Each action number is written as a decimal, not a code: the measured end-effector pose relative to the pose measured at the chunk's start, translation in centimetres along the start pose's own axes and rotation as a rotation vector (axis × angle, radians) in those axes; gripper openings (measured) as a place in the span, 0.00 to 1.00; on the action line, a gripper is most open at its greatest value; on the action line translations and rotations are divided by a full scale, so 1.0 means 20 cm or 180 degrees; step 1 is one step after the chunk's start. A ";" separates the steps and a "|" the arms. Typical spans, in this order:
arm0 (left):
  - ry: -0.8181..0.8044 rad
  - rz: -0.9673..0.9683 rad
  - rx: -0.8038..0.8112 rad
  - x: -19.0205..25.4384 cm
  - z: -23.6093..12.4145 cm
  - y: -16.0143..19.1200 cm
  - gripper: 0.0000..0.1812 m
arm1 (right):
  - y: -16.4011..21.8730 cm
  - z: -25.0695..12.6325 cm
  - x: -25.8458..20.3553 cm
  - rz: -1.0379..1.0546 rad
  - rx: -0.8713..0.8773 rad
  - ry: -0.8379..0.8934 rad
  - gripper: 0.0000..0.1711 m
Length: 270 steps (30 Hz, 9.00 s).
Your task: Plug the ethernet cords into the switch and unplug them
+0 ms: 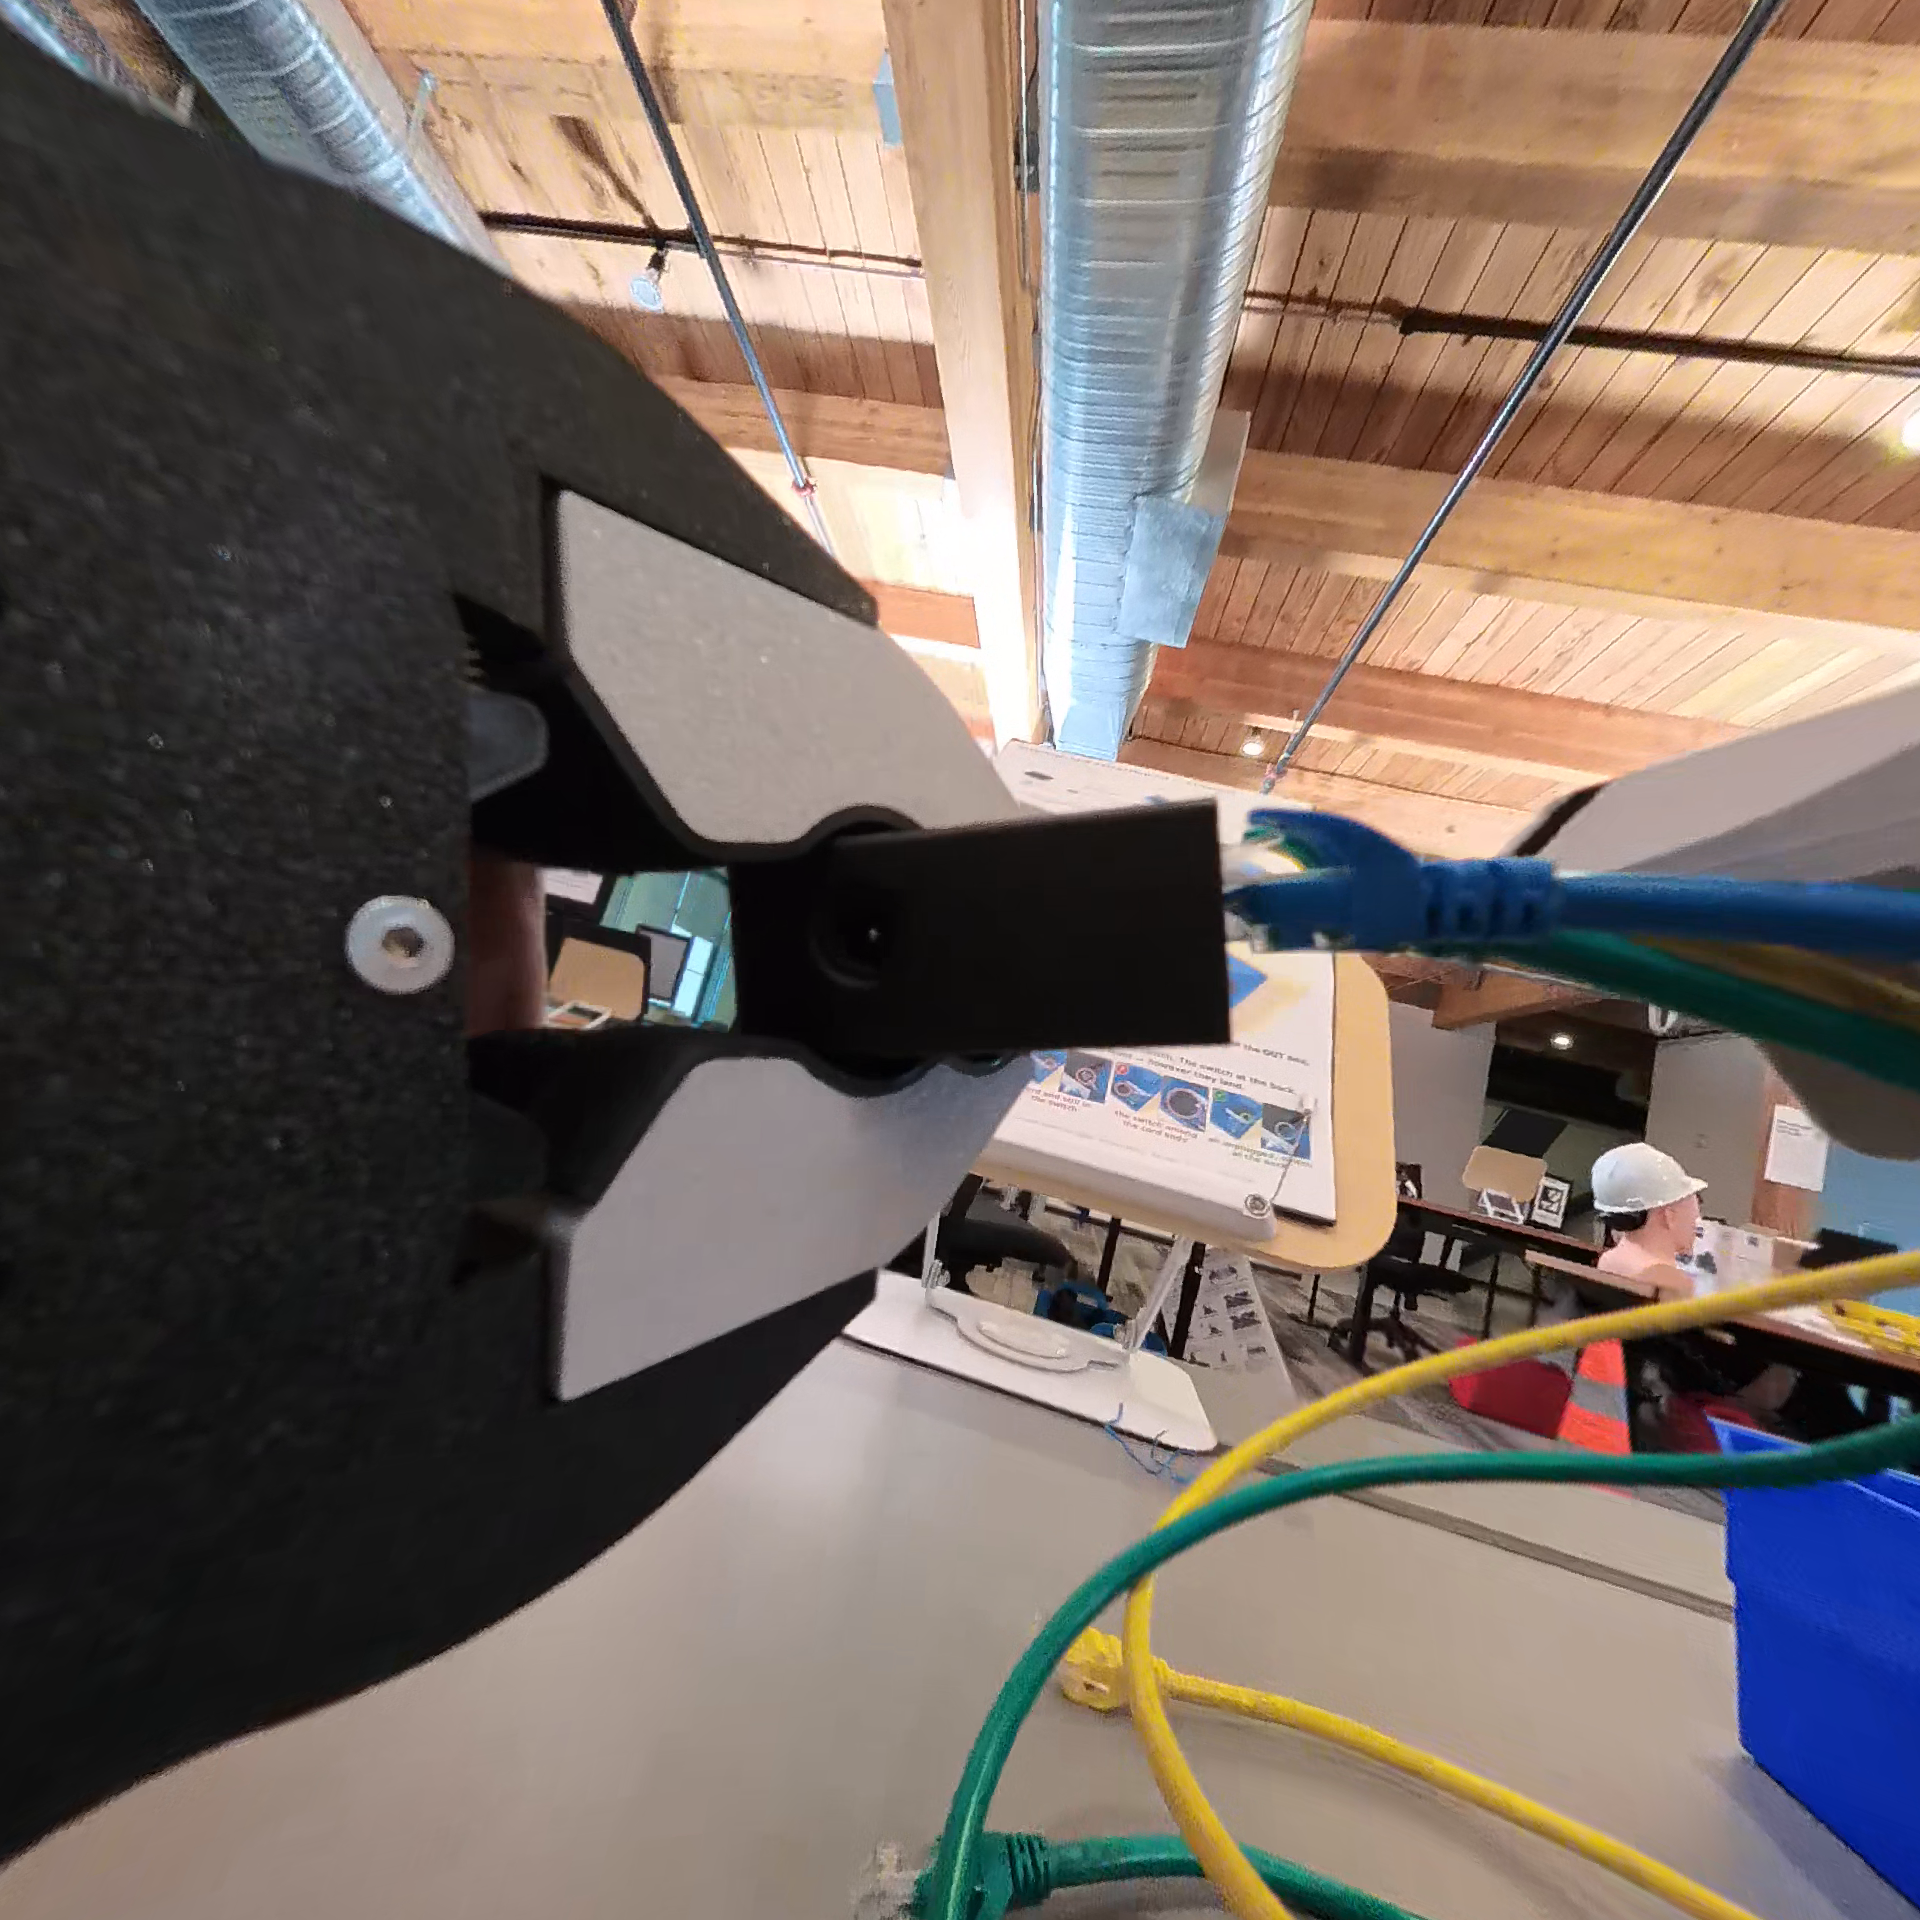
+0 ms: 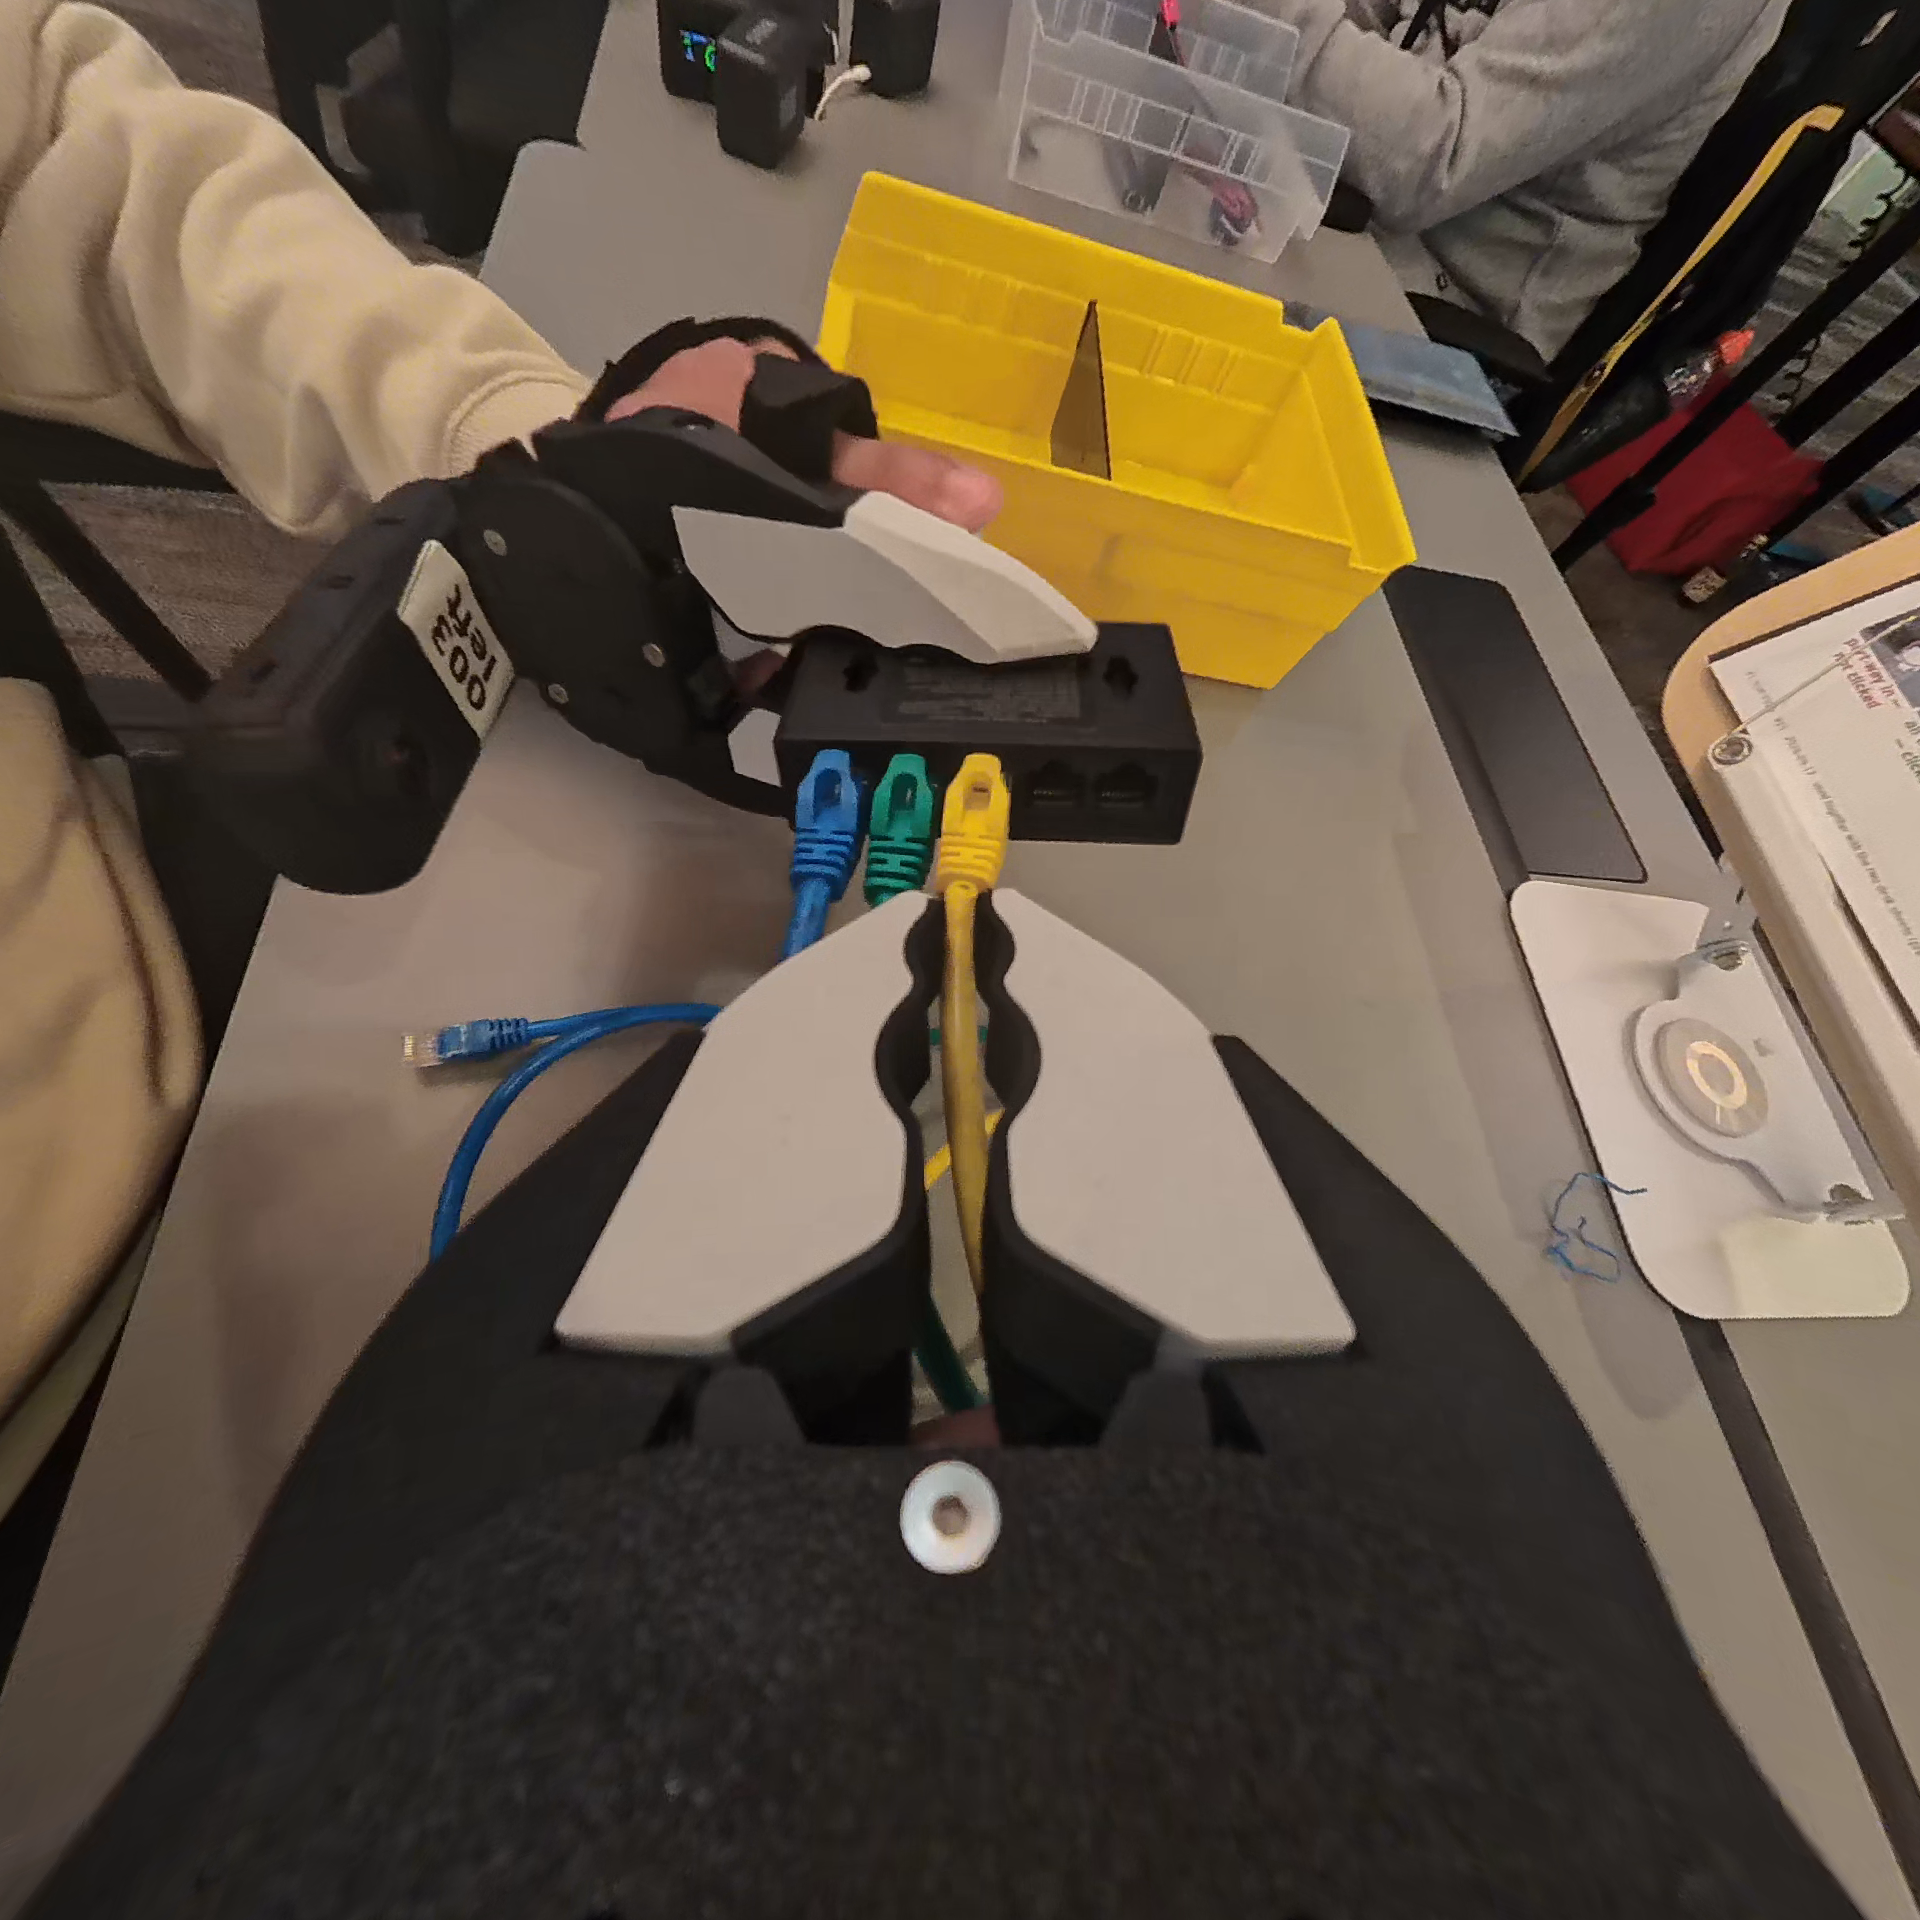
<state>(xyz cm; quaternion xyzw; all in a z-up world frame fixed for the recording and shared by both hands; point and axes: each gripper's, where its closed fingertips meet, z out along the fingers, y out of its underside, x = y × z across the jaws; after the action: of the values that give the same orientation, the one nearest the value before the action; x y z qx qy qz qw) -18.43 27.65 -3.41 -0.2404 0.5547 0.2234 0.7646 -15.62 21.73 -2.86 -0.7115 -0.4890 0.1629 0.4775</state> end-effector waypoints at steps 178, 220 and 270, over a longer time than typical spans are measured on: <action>0.2986 -0.7425 0.1932 -0.16 -0.09 -0.09 0.16 | -0.13 0.10 -0.02 0.2763 0.2519 0.1255 0.11; 0.4509 -0.5873 0.1465 0.07 -0.26 -0.32 0.16 | -0.10 0.03 0.00 0.2486 0.2040 0.0469 0.05; 0.4581 -0.5073 0.1247 0.13 -0.30 -0.29 0.16 | -0.02 0.03 -0.10 0.2341 0.1467 0.0400 0.12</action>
<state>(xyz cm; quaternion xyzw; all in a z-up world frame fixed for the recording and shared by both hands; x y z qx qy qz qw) -18.70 19.66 -6.75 -0.4793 0.5829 -0.6213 0.2111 -17.20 20.28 -3.18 -0.7217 -0.1240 0.3834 0.5629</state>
